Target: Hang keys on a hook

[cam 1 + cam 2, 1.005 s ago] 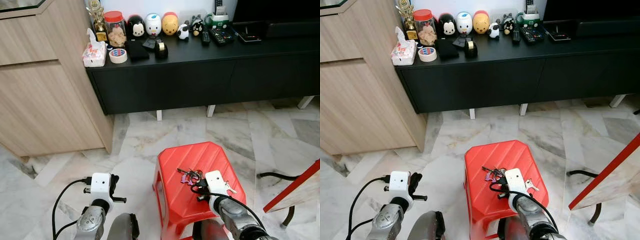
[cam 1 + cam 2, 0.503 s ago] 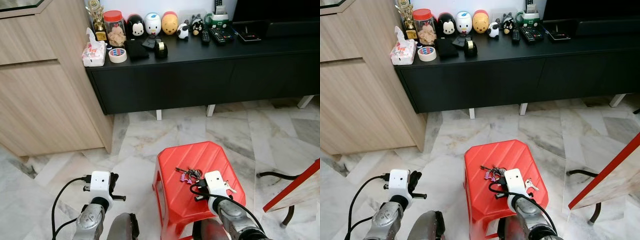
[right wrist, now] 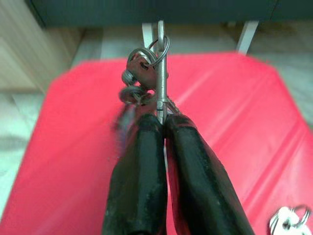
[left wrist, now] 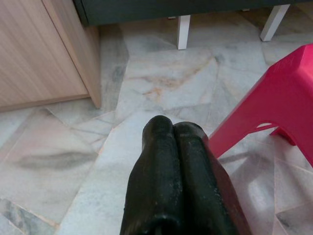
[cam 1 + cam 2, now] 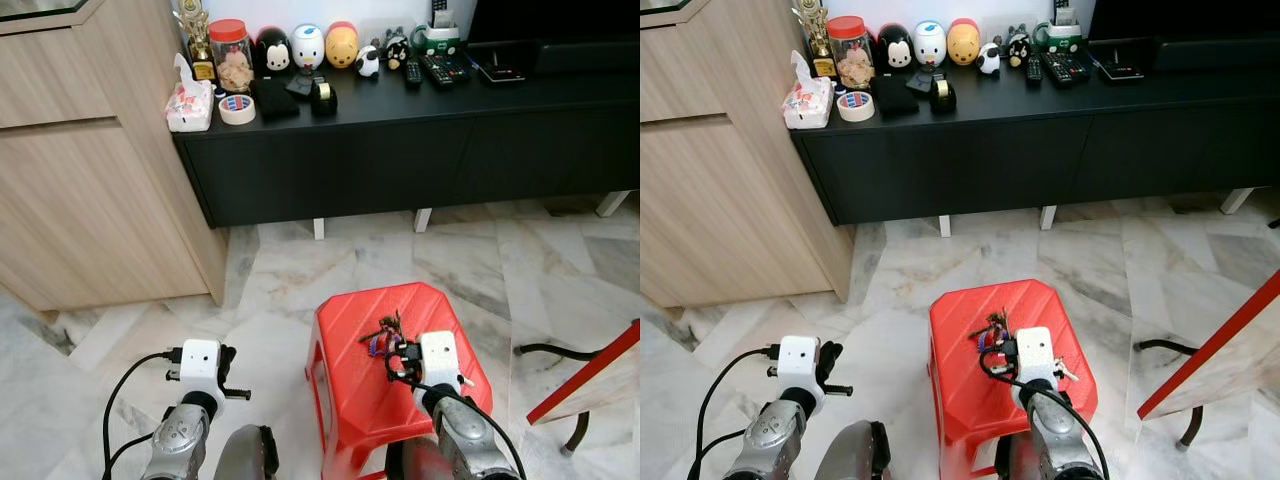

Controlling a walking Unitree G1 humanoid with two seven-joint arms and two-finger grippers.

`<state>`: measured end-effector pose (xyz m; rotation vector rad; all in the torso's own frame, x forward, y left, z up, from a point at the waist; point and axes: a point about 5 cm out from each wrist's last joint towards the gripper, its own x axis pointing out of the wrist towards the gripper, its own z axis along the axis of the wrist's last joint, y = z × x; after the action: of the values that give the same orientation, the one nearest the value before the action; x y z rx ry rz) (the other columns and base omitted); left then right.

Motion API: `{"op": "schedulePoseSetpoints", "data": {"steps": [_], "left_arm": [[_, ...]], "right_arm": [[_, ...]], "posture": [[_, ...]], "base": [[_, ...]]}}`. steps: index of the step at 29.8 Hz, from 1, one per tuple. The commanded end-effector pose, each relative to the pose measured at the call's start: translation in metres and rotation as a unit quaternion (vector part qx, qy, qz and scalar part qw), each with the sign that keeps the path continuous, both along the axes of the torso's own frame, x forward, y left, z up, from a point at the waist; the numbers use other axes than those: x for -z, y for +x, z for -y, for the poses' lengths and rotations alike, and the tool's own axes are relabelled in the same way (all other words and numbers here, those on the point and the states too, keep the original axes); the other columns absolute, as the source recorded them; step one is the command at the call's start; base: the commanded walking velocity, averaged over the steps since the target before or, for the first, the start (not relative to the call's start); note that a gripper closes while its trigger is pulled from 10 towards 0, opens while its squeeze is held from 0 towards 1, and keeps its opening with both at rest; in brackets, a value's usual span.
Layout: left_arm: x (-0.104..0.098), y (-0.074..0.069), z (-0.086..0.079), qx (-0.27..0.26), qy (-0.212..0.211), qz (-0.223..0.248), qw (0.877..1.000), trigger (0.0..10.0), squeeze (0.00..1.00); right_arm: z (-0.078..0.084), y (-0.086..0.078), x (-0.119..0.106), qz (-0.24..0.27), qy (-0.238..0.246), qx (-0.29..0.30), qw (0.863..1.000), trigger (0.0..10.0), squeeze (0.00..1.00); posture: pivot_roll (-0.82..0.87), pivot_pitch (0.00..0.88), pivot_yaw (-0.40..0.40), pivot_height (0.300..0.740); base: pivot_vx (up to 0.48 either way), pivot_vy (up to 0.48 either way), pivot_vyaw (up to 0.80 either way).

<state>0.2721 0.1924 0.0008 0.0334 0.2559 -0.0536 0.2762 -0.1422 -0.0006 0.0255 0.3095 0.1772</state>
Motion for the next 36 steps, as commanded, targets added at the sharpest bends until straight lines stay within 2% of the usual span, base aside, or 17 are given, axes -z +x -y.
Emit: {"op": "schedulePoseSetpoints", "data": {"steps": [1, 3, 6, 11, 14, 15, 16, 26, 36], "left_arm": [[0.004, -0.003, -0.003, -0.004, 0.005, -0.013, 1.0, 10.0, 0.0], [0.004, -0.002, -0.003, -0.003, 0.005, -0.013, 1.0, 10.0, 0.0], [0.001, 0.001, -0.002, -0.005, 0.005, -0.01, 1.0, 10.0, 0.0], [0.001, 0.0, -0.001, -0.006, 0.004, -0.004, 1.0, 10.0, 0.0], [0.0, 0.0, 0.001, -0.006, 0.003, 0.005, 1.0, 10.0, 0.0], [0.0, 0.0, 0.002, -0.006, 0.002, 0.006, 1.0, 10.0, 0.0], [0.0, 0.0, 0.002, -0.006, 0.002, 0.008, 1.0, 10.0, 0.0], [0.004, -0.006, -0.001, -0.017, 0.004, 0.0, 1.0, 10.0, 0.0], [0.005, -0.01, 0.0, -0.024, 0.003, 0.004, 1.0, 10.0, 0.0]], "right_arm": [[0.001, -0.001, -0.004, 0.02, 0.012, 0.012, 1.0, 0.0, 0.0], [0.001, -0.002, -0.007, 0.035, 0.019, 0.017, 0.999, 0.0, 0.0], [0.002, -0.007, -0.019, 0.085, 0.026, 0.017, 0.996, 0.0, 0.0], [0.004, -0.012, -0.022, 0.099, 0.024, 0.018, 0.995, 0.0, 0.0], [0.005, -0.016, -0.018, 0.085, 0.026, 0.011, 0.996, 0.0, 0.0], [0.005, -0.017, -0.017, 0.08, 0.028, 0.012, 0.996, 2.9, 0.0], [0.006, -0.017, -0.016, 0.077, 0.03, 0.017, 0.996, 10.0, 0.0], [0.01, -0.011, -0.02, 0.07, 0.043, 0.04, 0.996, 10.0, 0.0], [0.008, -0.003, -0.027, 0.07, 0.051, 0.046, 0.995, 10.0, 0.0]], "posture": [[0.02, 0.065, 0.009, 0.613], [0.02, 0.058, 0.007, 0.613], [0.02, 0.054, -0.002, 0.613], [0.01, 0.037, -0.009, 0.613], [0.01, 0.021, -0.015, 0.613], [0.01, 0.016, -0.016, 0.613], [0.01, 0.016, -0.016, 0.613], [0.01, 0.001, -0.016, 0.613], [0.01, 0.035, -0.017, 0.613]], "base": [[0.0, 0.0, 0.0], [0.0, 0.0, 0.0], [0.0, 0.0, 0.0], [0.0, 0.0, 0.0], [0.0, 0.0, 0.0], [0.0, 0.0, 0.0], [0.0, 0.0, 0.0], [0.0, 0.0, 0.0], [0.0, 0.0, 0.0]]}}
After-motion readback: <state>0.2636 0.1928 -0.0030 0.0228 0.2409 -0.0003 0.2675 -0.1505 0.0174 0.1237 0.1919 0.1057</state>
